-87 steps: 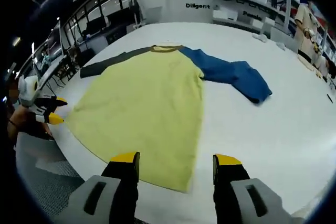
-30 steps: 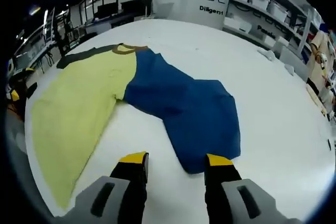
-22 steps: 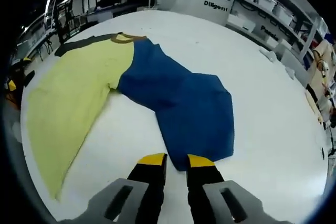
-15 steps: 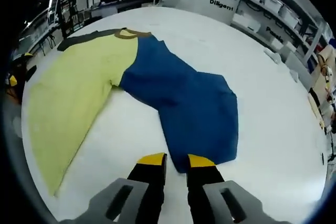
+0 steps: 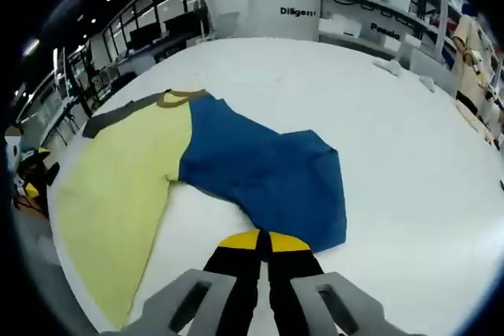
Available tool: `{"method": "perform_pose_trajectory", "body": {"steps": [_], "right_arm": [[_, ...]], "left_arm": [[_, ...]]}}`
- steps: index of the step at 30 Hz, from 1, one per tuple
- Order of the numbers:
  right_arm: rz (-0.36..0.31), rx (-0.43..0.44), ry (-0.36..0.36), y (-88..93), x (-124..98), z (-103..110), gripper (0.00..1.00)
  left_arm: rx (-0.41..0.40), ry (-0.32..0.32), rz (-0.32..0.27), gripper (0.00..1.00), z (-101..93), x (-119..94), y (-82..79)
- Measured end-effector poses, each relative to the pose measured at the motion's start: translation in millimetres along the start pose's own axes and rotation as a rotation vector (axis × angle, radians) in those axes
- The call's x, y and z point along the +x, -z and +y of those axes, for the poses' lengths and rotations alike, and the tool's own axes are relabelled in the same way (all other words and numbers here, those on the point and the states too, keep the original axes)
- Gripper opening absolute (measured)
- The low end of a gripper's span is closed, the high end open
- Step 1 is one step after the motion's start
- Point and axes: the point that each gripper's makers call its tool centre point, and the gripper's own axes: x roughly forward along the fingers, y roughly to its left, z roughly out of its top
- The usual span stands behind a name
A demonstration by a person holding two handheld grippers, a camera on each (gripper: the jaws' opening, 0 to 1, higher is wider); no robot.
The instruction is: Fold the garment on the visible template until the final outline fits inside the template.
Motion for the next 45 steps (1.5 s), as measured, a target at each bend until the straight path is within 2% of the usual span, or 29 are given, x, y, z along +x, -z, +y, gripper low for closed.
{"method": "perform_pose_trajectory", "body": {"steps": [5, 7, 12, 14, 18, 22, 23, 24, 26, 28, 34, 36, 39, 41, 45], "right_arm": [[-0.089, 0.085, 0.038, -22.1, -17, -21, 0.00], [-0.127, 0.124, 0.079, -29.7, -23, -38, 0.00], [-0.167, 0.263, 0.186, -30.3, -37, -76, 0.00], [-0.177, 0.283, 0.215, -29.3, -40, -84, 0.00], [-0.160, 0.345, 0.282, -17.1, -46, -105, 0.00], [-0.145, 0.342, 0.320, -7.0, -44, -121, 0.00], [-0.136, 0.344, 0.328, -3.4, -43, -123, 0.00], [-0.120, 0.347, 0.330, 0.2, -34, -142, 0.00], [-0.097, 0.349, 0.349, 11.5, -29, -147, 0.00], [-0.045, 0.353, 0.362, 26.9, -22, -155, 0.00], [-0.032, 0.414, 0.362, 47.2, -14, -161, 0.00], [0.009, 0.487, 0.395, 57.9, -17, -164, 0.00], [-0.014, 0.518, 0.430, 58.8, -22, -166, 0.00], [-0.009, 0.518, 0.442, 67.5, -27, -161, 0.00], [0.020, 0.518, 0.461, 76.4, -20, -168, 0.00]], "left_arm": [[0.011, 0.008, -0.007, 0.88, -2.2, 0, -1.2], [0.011, 0.006, -0.004, 0.88, -1.5, 1, -0.8], [0.012, 0.008, -0.008, 0.88, -0.4, 1, -0.9], [0.005, 0.007, -0.012, 0.89, 0.8, 1, -0.9], [0.006, 0.003, -0.009, 0.89, 2.1, 2, -0.5], [-0.010, 0.000, -0.049, 0.91, 3.4, 1, -7.9], [-0.009, -0.002, -0.047, 0.91, 4.0, 1, -7.6], [-0.004, -0.005, -0.038, 0.91, 5.0, 1, -6.6], [0.005, -0.003, -0.035, 0.92, 4.5, 1, -6.9], [0.012, 0.002, -0.030, 0.92, 3.6, 1, -8.3], [0.030, -0.005, -0.019, 0.92, 7.7, 2, -9.8], [0.031, -0.006, -0.016, 0.92, 8.4, 3, -9.0], [0.029, -0.003, -0.015, 0.92, 6.9, 3, -7.8], [0.028, 0.001, -0.009, 0.92, 5.5, 4, -5.7], [0.031, 0.000, -0.001, 0.92, 4.4, 4, -3.8]]}}
